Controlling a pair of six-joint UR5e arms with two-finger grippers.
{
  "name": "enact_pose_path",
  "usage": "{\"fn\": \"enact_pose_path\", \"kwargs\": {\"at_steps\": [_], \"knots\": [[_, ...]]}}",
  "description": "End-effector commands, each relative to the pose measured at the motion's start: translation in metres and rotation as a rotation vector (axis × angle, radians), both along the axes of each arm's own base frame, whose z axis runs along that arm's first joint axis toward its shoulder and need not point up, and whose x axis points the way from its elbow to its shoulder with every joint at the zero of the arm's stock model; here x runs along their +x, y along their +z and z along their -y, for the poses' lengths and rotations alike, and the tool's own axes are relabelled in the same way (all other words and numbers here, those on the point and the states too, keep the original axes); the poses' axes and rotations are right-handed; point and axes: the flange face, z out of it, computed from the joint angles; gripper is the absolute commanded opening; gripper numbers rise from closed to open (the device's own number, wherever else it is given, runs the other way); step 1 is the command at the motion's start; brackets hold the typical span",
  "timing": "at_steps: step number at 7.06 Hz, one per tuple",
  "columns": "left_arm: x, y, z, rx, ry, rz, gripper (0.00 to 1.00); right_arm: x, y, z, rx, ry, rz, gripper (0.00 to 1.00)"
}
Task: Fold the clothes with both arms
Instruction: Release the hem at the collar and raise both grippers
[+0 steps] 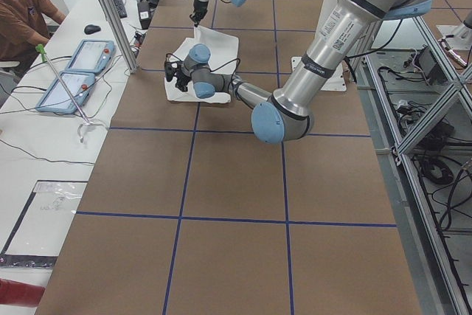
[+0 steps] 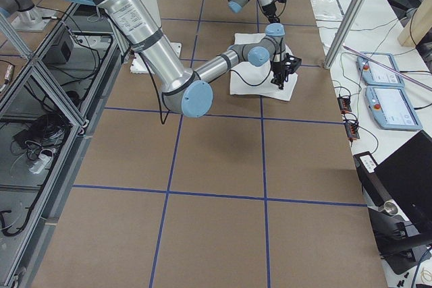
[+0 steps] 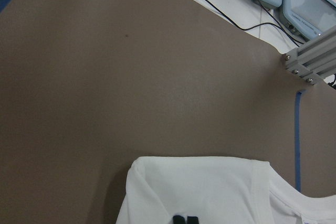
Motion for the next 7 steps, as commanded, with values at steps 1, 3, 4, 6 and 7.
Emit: {"fn": "enact_pose_path", "kwargs": {"at_steps": [1, 3, 4, 6, 7], "knots": [[0.004, 0.016, 0.003, 0.012, 0.000, -0.009, 0.00, -0.009, 0.017, 0.010, 0.018, 0.001, 0.017, 0.00], [0.002, 0.021, 0.004, 0.009, -0.003, -0.006, 0.00, -0.010, 0.019, 0.011, 0.020, 0.000, 0.017, 0.00], [0.001, 0.023, 0.004, 0.008, -0.003, -0.005, 0.00, -0.011, 0.022, 0.012, 0.018, 0.001, 0.013, 0.00], [-0.003, 0.025, 0.005, 0.011, -0.007, -0.006, 0.00, -0.012, 0.016, 0.014, 0.023, 0.002, 0.017, 0.51], [-0.027, 0.035, 0.017, 0.015, -0.031, 0.005, 0.27, -0.012, 0.005, 0.016, 0.029, 0.012, 0.032, 0.59]]}}
